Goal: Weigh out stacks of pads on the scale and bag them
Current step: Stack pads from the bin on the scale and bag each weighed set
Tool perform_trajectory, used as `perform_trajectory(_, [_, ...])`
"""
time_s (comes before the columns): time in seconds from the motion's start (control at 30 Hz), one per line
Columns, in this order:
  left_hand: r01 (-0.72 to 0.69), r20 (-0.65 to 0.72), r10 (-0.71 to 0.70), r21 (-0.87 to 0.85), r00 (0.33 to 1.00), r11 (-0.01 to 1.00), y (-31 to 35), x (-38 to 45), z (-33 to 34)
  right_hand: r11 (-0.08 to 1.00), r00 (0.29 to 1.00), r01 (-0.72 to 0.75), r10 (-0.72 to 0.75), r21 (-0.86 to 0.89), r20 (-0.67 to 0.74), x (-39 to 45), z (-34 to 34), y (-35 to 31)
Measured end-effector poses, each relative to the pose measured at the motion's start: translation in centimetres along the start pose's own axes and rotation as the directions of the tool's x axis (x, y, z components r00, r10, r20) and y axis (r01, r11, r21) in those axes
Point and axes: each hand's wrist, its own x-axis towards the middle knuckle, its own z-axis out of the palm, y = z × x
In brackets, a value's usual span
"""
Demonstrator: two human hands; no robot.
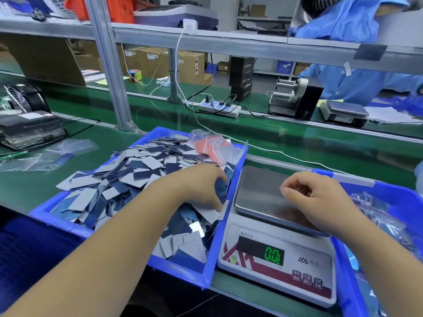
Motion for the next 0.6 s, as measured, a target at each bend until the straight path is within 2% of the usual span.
perform_trajectory(0.17, [-0.017,-0.031,0.019,0.048,0.999,0.999,0.61,-0.06,-0.17,1.0,1.0,0.01,-0.01,-0.002,-0.009,-0.07,0.01,0.0])
perform_trajectory(0.27, [0.042,-0.03,-0.04,0.083,0.999,0.996,0.59,-0.18,-0.32,1.0,1.0,0.015,-0.015,0.0,-0.004,-0.05,0.03,0.07])
perform_trajectory(0.43, [0.122,0.052,-0.133,0.171,0.99,0.978,0.42,-0.2,0.19,1.0,1.0,0.024,-0.024,0.004,0.006,-0.05,0.05,0.1])
perform_trajectory(0.6, [0.101,0.134,-0.129,0.202,0.983,0.974,0.38,-0.31,-0.34,1.0,1.0,0.02,-0.02,0.009,0.015,0.01,0.03,0.08])
